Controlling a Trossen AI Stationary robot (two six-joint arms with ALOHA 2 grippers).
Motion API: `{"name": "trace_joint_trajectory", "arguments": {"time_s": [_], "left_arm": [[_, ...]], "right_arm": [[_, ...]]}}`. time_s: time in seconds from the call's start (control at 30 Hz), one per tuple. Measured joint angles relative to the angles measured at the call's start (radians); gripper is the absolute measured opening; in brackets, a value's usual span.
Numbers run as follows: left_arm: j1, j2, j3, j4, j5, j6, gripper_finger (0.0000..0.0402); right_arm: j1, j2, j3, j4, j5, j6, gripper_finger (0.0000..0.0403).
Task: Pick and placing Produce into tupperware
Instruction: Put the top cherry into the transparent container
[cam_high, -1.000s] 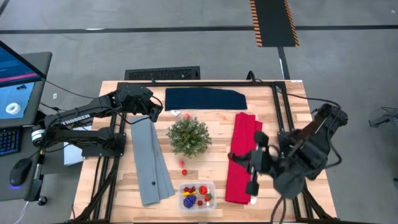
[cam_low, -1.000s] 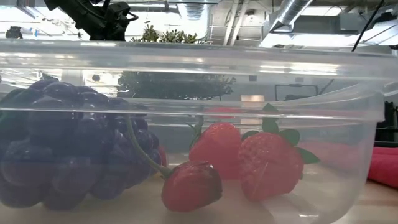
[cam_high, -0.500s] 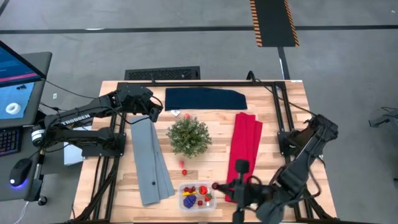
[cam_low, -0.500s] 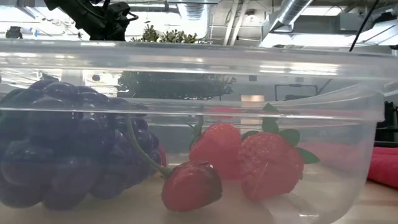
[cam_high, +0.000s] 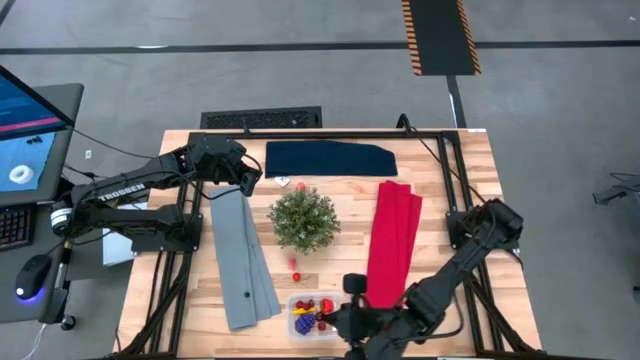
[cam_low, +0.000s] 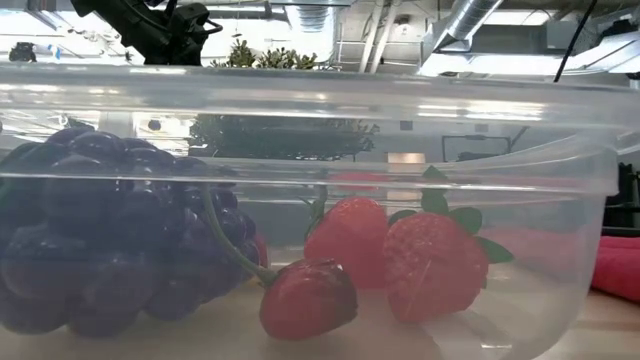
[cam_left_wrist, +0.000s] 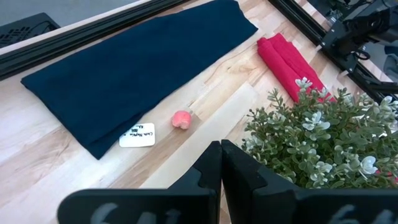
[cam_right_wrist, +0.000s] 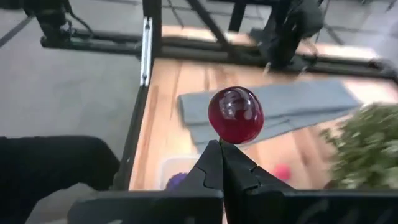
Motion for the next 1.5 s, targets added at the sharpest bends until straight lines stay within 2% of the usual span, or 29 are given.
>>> {"name": "trace_joint_trajectory", "arguments": {"time_s": [0.27, 0.53, 0.73, 0.83, 0.97, 1.1, 1.27, 1.4, 1.5], "left_arm": [[0.0, 0.0, 0.0, 0.0, 0.0, 0.0, 0.0], [0.0, 0.0, 0.0, 0.0, 0.0, 0.0, 0.0], [0.0, 0.0, 0.0, 0.0, 0.0, 0.0, 0.0], [0.0, 0.0, 0.0, 0.0, 0.0, 0.0, 0.0], [0.0, 0.0, 0.0, -0.007, 0.0, 0.0, 0.0], [0.0, 0.0, 0.0, -0.01, 0.0, 0.0, 0.0], [0.0, 0.0, 0.0, -0.01, 0.0, 0.0, 0.0], [0.0, 0.0, 0.0, -0.01, 0.0, 0.0, 0.0], [0.0, 0.0, 0.0, -0.011, 0.0, 0.0, 0.0]], "right_arm": [[-0.027, 0.085, 0.0, 0.01, -0.075, 0.088, 0.001], [-0.033, 0.089, 0.001, 0.003, -0.09, 0.132, 0.001], [-0.041, 0.113, 0.002, -0.066, -0.034, 0.234, 0.001], [-0.059, 0.157, -0.005, -0.139, -0.046, 0.307, 0.001], [-0.087, 0.215, -0.003, -0.125, -0.112, 0.354, 0.001], [-0.114, 0.24, -0.004, -0.115, -0.223, 0.393, 0.0011], [-0.128, 0.263, -0.004, -0.109, -0.284, 0.434, 0.0012], [-0.152, 0.3, -0.002, -0.082, -0.408, 0.503, 0.0017], [-0.173, 0.317, -0.002, -0.074, -0.421, 0.503, 0.0017]]}}
